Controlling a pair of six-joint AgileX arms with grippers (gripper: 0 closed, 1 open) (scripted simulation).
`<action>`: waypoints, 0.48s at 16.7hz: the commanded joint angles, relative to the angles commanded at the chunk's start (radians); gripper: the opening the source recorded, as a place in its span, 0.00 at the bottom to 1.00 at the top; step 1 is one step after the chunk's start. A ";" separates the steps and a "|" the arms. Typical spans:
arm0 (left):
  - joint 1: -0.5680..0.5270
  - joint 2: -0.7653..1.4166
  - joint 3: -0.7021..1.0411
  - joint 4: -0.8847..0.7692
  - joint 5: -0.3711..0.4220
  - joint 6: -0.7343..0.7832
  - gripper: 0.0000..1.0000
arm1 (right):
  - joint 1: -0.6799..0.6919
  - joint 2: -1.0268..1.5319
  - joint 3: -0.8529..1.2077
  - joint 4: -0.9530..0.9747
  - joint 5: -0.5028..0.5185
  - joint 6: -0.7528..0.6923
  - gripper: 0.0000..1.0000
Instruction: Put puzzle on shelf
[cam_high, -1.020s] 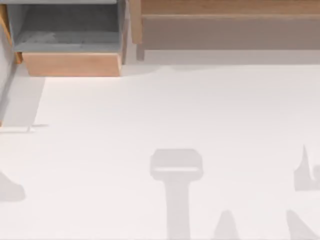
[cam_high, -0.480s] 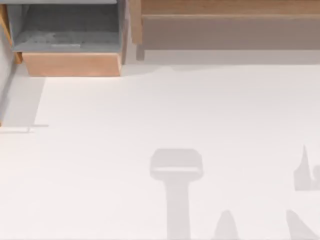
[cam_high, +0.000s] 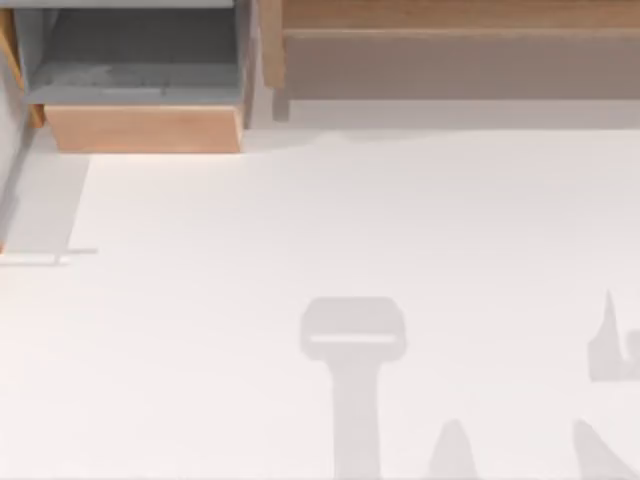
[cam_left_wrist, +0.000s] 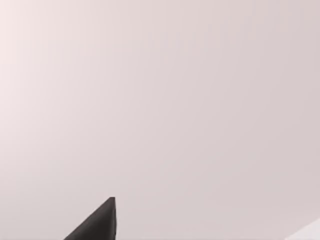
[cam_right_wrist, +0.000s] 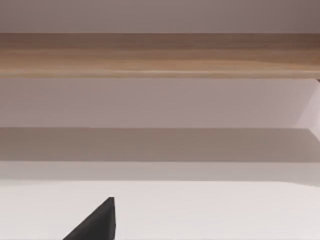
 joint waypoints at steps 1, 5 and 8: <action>-0.001 0.003 0.064 -0.075 -0.028 -0.020 1.00 | 0.000 0.000 0.000 0.000 0.000 0.000 1.00; -0.030 0.030 0.329 -0.405 -0.130 -0.129 1.00 | 0.000 0.000 0.000 0.000 0.000 0.000 1.00; -0.080 0.067 0.530 -0.683 -0.189 -0.240 1.00 | 0.000 0.000 0.000 0.000 0.000 0.000 1.00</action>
